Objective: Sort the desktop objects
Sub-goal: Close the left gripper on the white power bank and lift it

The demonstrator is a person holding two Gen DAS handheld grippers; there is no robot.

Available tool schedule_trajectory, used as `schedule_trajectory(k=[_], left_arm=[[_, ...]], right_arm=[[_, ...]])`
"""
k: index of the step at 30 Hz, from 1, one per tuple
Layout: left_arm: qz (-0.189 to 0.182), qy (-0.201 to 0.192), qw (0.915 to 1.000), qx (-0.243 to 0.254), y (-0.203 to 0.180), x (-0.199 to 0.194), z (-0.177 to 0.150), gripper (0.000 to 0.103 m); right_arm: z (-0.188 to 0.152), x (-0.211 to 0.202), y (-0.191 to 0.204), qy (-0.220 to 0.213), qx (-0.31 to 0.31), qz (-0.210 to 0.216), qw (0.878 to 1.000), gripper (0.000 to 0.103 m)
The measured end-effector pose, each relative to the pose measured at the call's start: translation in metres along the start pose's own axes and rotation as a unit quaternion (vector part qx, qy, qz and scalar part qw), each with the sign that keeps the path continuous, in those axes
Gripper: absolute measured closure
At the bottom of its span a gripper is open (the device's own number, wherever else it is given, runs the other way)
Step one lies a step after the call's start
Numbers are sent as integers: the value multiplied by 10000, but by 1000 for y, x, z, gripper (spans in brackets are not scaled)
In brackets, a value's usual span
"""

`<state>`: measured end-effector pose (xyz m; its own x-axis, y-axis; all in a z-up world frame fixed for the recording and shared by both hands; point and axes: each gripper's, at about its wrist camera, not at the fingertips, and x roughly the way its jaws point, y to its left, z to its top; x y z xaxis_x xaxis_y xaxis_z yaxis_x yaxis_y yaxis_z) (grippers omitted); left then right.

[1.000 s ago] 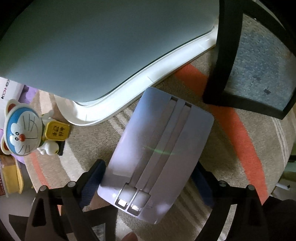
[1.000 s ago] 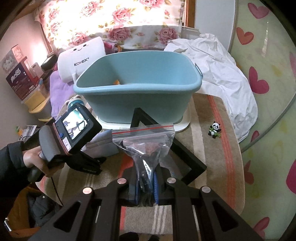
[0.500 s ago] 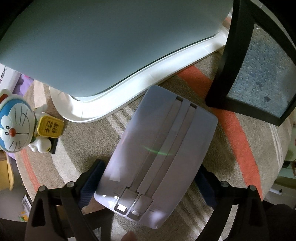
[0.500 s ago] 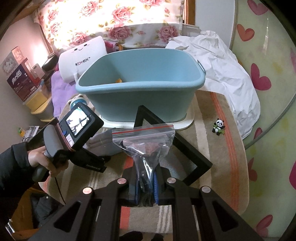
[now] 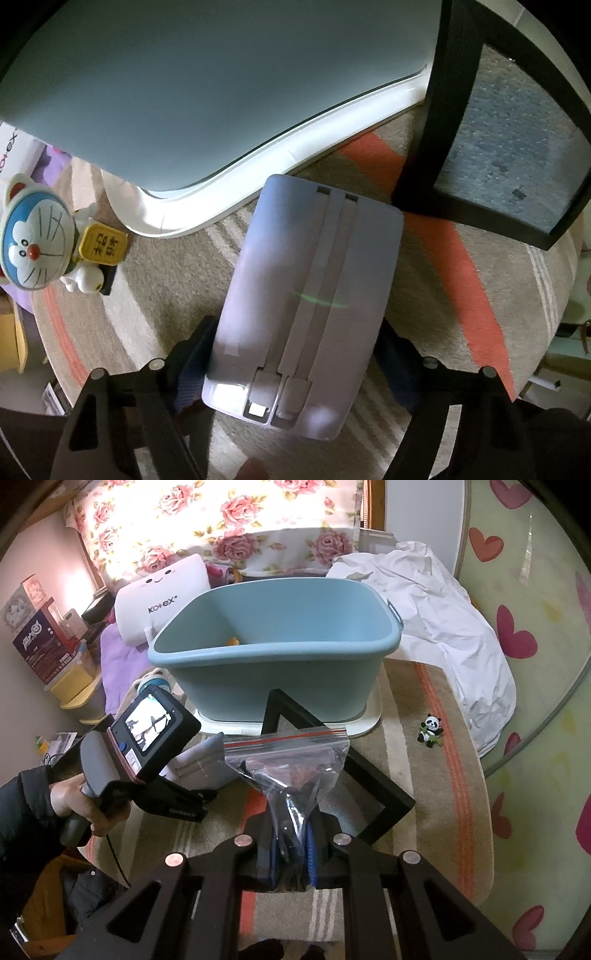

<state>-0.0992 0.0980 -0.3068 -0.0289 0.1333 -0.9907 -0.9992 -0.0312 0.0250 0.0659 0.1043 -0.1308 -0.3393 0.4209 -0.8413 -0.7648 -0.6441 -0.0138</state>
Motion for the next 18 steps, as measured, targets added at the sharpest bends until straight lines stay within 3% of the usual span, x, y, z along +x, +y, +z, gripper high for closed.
schedule_trajectory(k=[18], left_arm=[[127, -115, 9998, -141, -31, -46, -32, 26]], right_arm=[[-2, -14, -5, -111, -30, -9, 9999, 91]])
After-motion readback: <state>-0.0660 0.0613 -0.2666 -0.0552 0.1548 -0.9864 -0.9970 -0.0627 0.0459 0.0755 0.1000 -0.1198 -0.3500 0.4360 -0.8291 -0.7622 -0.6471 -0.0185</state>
